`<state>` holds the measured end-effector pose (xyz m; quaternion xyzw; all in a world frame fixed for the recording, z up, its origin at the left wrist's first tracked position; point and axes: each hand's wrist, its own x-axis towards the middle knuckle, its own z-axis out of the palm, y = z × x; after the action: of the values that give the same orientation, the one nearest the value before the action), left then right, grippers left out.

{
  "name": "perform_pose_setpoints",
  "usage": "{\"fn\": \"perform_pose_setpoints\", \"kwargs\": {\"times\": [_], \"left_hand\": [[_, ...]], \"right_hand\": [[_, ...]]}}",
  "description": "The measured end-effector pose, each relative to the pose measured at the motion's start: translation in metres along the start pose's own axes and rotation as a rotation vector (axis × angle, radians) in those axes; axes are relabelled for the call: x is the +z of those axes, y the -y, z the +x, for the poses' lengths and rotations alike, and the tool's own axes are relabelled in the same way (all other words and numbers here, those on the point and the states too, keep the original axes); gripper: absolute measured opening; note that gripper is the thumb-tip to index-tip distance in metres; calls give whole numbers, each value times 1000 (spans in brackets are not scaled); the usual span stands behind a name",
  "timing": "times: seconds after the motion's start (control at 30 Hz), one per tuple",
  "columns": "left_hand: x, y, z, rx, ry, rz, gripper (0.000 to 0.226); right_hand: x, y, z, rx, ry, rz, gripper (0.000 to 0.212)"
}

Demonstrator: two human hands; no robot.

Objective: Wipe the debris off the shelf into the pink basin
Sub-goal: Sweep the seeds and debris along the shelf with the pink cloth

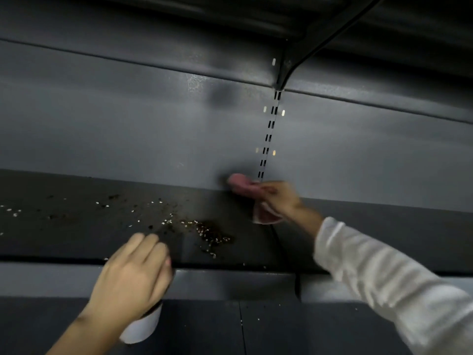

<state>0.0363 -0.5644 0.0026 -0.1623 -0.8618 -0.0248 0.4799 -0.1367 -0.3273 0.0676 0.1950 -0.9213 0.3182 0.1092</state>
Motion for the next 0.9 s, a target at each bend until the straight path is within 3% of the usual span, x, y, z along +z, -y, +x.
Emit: {"fn": "perform_pose_setpoints", "kwargs": {"times": [0.1, 0.2, 0.27, 0.37, 0.43, 0.57, 0.67, 0.77, 0.9], "left_hand": [[-3, 8, -3, 0, 6, 21, 32], [1, 5, -4, 10, 6, 26, 30], [3, 6, -6, -9, -7, 23, 30], [4, 5, -6, -29, -20, 28, 30], [3, 3, -4, -34, -14, 40, 29], [-2, 6, -5, -20, 34, 25, 27], [-7, 16, -8, -38, 46, 13, 27], [-18, 39, -17, -62, 32, -12, 29], [-35, 70, -28, -49, 33, -78, 30]], "right_hand": [[-28, -38, 0, -94, 39, -190, 17], [-12, -49, 1, 36, 94, -147, 30], [12, -34, 2, 12, 147, -148, 35], [47, 8, -11, -171, 236, -135, 35], [57, 27, -15, -262, 224, -169, 36], [42, 43, -23, -255, 160, -237, 30], [7, 22, -35, -129, 72, -222, 31], [-29, -2, -75, 158, -20, -310, 32], [-28, 9, -107, 347, 149, -313, 39]]}}
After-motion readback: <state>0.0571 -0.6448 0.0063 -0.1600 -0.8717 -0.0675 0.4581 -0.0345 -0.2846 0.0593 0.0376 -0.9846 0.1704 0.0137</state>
